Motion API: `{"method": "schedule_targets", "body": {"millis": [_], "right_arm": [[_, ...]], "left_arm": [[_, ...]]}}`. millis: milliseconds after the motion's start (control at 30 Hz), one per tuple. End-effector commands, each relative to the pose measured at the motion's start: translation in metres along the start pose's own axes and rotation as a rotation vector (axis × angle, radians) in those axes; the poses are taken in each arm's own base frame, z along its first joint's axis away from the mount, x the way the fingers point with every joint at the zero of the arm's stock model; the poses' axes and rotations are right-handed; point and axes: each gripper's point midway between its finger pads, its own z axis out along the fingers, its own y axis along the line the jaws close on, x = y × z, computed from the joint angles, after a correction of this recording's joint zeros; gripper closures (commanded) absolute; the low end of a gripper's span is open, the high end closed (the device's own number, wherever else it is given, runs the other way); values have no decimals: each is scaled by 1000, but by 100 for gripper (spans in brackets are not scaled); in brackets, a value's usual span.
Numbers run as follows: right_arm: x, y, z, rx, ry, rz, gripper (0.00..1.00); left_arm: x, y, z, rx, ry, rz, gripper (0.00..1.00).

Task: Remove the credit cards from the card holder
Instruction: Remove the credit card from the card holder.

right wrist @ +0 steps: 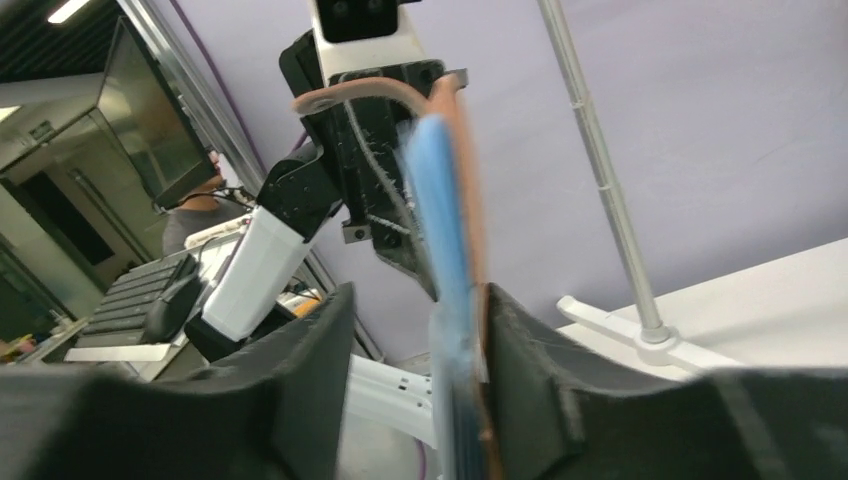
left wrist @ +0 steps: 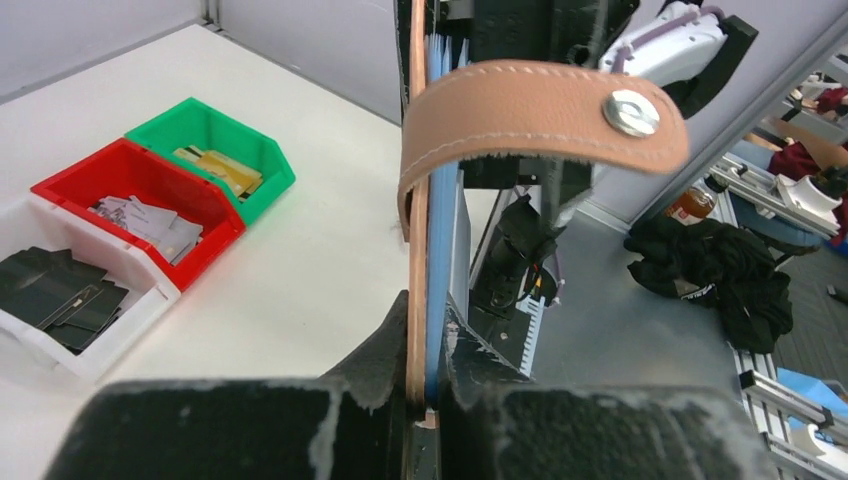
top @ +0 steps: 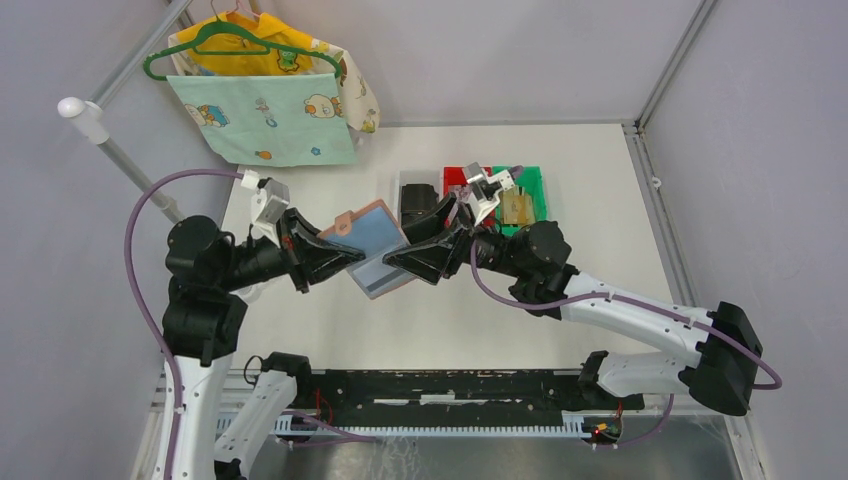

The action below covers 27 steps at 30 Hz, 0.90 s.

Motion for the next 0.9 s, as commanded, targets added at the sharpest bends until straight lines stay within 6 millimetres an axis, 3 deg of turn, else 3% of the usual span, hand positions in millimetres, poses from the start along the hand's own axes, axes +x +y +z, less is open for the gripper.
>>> {"method": "schedule_targets", "body": {"millis": [0,100,500,867], "right_arm": [[-21,15,-4,-42,-51,-110,36],[-23,10,-18,-13,-64,-158,25],[1,-22,-58,98,16,-233,9],[11,-19,-62,57,35,-249,2]], "left_arm": [[-20,9,7,-19,-51,-43,98],[-23,8,9,-4,-39,-68,98],[-32,9,11,-12,-25,-134,98],[-33,6,13,16,-10,-183,98]]}}
